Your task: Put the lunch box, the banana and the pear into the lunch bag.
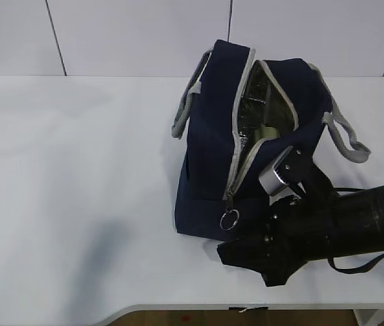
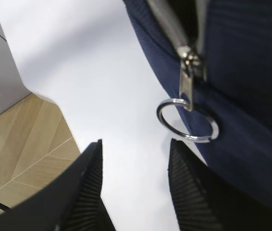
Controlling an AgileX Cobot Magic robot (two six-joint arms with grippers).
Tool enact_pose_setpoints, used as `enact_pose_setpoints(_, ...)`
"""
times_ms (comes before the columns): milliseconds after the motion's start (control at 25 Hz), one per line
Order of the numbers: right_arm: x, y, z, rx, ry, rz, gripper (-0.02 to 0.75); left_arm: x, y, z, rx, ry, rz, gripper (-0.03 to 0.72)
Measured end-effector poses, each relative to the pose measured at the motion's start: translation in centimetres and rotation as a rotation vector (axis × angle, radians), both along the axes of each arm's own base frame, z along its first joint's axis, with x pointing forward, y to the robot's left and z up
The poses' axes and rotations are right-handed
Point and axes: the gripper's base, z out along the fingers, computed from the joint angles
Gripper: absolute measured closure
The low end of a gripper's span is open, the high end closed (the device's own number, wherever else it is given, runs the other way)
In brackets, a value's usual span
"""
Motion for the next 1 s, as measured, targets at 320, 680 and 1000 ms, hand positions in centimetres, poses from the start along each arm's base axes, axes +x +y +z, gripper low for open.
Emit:
enact_pose_setpoints(320, 0.2, -0.1, -0.1, -0.003, 0.005, -0.033, 0.373, 0.0, 0.0, 0.0, 0.001, 0.000, 0.000, 0.358)
enact_pose_setpoints(680, 0.4, -0.3, -0.2, -0.031, -0.006, -0.046, 0.403, 0.0, 0.0, 0.0, 0.002, -0.001, 0.000, 0.358)
enact_pose_setpoints(1000, 1.0, -0.5, -0.1, -0.068, -0.025, -0.073, 0.408, 0.0, 0.0, 0.0, 0.002, -0.001, 0.000, 0.360)
